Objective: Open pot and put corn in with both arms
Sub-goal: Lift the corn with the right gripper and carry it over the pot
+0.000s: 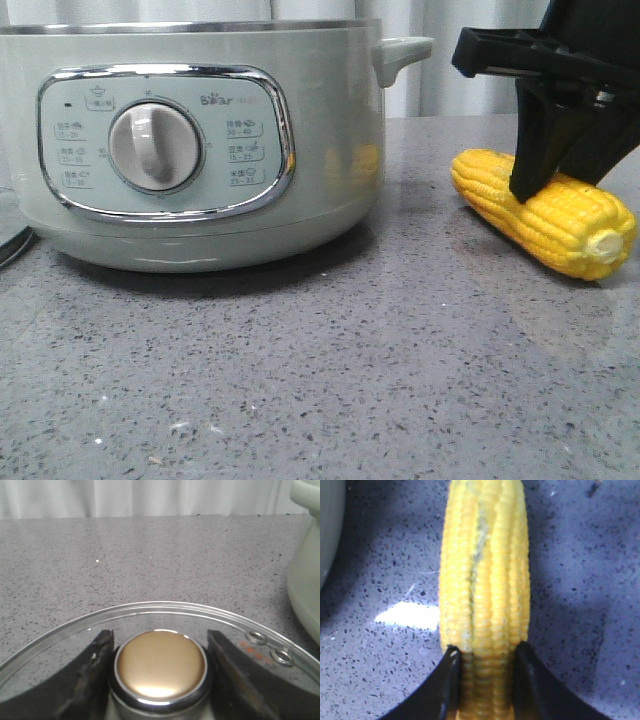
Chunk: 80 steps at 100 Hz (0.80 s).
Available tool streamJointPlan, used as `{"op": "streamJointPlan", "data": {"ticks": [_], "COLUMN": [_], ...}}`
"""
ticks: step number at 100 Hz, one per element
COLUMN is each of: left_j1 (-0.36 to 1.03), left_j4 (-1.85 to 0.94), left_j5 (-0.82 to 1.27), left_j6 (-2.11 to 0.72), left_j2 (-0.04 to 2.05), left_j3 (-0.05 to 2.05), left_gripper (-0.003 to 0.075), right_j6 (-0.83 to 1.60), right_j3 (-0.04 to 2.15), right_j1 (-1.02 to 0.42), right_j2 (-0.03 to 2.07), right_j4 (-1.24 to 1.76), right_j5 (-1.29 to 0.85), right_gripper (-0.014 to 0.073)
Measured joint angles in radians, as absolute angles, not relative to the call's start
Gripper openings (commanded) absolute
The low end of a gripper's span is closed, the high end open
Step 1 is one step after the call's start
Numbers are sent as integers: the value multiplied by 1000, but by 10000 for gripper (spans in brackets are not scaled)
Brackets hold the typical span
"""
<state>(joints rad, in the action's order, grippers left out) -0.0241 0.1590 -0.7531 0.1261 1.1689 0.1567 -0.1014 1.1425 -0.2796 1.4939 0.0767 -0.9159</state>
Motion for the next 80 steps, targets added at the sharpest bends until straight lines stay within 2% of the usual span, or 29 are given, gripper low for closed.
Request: {"op": "streamJointPlan", "data": {"ticks": [12, 18, 47, 80], "left_j1": [-24, -24, -24, -24], "left_j4": [166, 166, 166, 172], "left_j5": [-774, -783, -809, -803], "left_j6": [130, 136, 172, 178], "left_j2": [1194, 1199, 1194, 1038], "left_j3": [161, 162, 165, 165], "left_gripper": [330, 369, 379, 379], "right_j6": [-101, -101, -101, -82], "right_j3": [1143, 1143, 1147, 1165], "right_j1": [-280, -280, -280, -280], "right_j2": [1494, 1494, 1494, 1438], "right_j4": [77, 77, 77, 35], "right_j5": [-916, -917, -929, -1001], "right_gripper": [36, 36, 36, 36]}}
